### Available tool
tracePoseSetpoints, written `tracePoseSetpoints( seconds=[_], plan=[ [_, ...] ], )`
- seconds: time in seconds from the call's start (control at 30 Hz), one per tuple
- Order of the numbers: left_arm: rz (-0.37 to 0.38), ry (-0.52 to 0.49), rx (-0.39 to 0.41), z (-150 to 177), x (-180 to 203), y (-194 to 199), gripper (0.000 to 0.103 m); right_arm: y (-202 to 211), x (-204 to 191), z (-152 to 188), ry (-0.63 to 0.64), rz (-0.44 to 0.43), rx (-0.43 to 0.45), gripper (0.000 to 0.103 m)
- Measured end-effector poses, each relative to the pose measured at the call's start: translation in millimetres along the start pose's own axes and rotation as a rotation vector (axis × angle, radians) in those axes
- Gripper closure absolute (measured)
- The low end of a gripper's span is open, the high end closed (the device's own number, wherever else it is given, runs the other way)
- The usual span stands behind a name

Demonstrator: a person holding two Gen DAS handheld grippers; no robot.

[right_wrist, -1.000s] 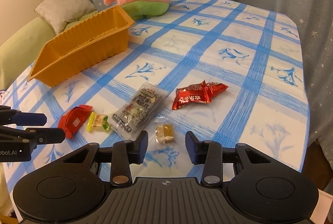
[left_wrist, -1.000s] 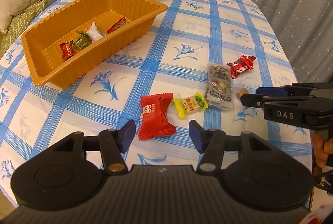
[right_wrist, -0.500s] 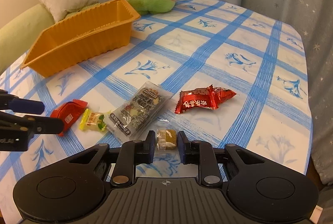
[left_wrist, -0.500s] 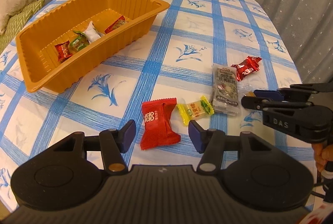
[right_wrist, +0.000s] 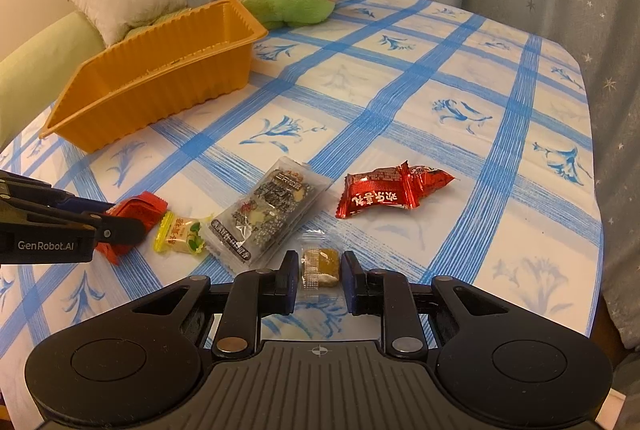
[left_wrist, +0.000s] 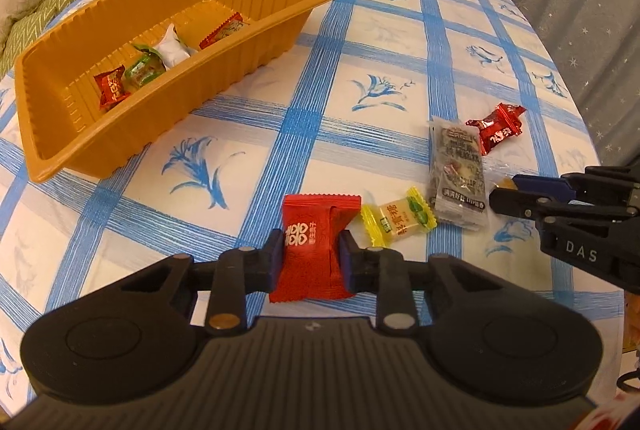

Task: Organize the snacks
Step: 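Close the left tool on the red square packet with white print, then carry the red packet in the left tool and tan candy in the right tool over the tray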

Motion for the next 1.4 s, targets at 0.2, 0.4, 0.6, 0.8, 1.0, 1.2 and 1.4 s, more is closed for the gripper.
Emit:
tracePoseSetpoints(
  seconds=[0.2,0.4,0.6,0.8,1.0,1.2,1.4],
  plan=[
    [-0.025,-0.019,0.004,2.3,-3.1,3.7,0.079,-0.4,-0.4,0.0,0.021,0.001,0.0,0.079],
    [-0.035,-0.012,0.005,6.1,-6.4,8.2,0.079,-1.1,-1.3,0.4,0.038,0.0,-0.002,0.08],
    [-0.042,-0.008,0.006,9.5,-7.5,14.7,0.079,0.8,-1.8,0.5,0.033,-0.009,-0.018,0.082],
    [-0.046,-0.001,0.017,10.9,-10.2,25.3,0.079,12.2,-2.8,-3.4,0.014,-0.019,-0.009,0.082],
    [-0.04,0.016,0.04,8.9,-12.2,43.4,0.079,28.9,-6.0,-12.1,-0.008,-0.042,0.011,0.082],
    [-0.037,0.037,0.083,0.8,-16.1,64.4,0.079,43.5,-14.4,-20.3,-0.024,-0.076,0.028,0.082],
    [-0.049,0.056,0.137,-13.0,-25.7,83.4,0.079,50.8,-26.5,-32.6,-0.031,-0.118,0.047,0.082]
  ],
)
Point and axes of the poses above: each gripper's, at about its wrist camera, not at the fingertips, and y roughly against the way its jaws point, x to its right, z to its underside, the point moved 5 cm from there along -y, roughly the way its jaws point, and after that the axes turned 14 degrees about x, right-handed, at the moved point
